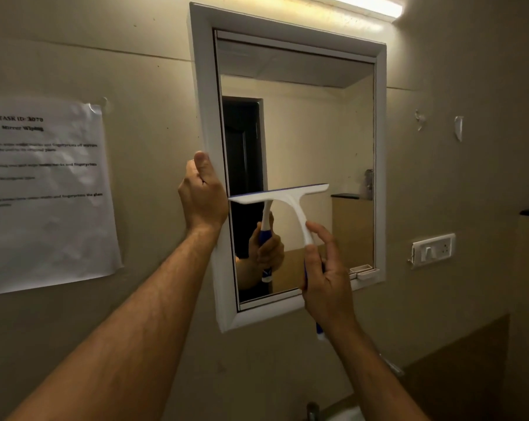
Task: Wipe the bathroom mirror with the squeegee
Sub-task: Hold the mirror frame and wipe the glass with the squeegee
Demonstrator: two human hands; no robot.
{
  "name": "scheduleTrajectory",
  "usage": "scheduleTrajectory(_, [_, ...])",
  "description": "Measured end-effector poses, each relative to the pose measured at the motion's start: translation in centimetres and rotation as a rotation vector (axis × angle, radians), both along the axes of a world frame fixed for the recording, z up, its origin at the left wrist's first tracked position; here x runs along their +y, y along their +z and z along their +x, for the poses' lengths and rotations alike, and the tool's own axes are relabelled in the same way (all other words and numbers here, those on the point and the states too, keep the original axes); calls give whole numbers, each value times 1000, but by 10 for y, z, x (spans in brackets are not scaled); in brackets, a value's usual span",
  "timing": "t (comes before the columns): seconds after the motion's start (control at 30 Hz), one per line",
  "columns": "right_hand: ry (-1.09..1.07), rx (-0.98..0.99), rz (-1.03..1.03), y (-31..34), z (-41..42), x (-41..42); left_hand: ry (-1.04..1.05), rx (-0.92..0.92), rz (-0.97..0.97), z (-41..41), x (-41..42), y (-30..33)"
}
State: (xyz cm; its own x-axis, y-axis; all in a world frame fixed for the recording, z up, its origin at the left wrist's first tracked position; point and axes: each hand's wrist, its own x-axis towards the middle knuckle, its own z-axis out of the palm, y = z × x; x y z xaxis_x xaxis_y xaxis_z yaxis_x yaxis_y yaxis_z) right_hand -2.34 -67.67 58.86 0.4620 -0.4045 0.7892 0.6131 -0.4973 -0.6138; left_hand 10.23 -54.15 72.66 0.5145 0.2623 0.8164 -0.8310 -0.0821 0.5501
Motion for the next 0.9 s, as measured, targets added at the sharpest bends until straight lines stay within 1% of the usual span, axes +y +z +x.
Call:
scheduleTrajectory(0.3, [-9, 85, 14, -59, -13, -3, 7, 8, 30, 2, 2, -1])
scheduleTrajectory(0.37, [15, 95, 20, -57, -19, -5, 7, 5, 33, 2, 1, -1])
scheduleTrajectory(0.43, [22, 82, 39, -42, -20, -6, 13, 4, 28, 6, 1, -2])
scheduleTrajectory(0.53, [-2, 62, 46, -14, -15, 0, 7, -4, 32, 8, 1, -2])
scheduleTrajectory(0.6, [-22, 73, 42, -9, -14, 8, -5, 6, 38, 6, 1, -2])
scheduleTrajectory(0.9, [-56, 124, 119, -68, -22, 22, -57, 10, 47, 4, 4, -7])
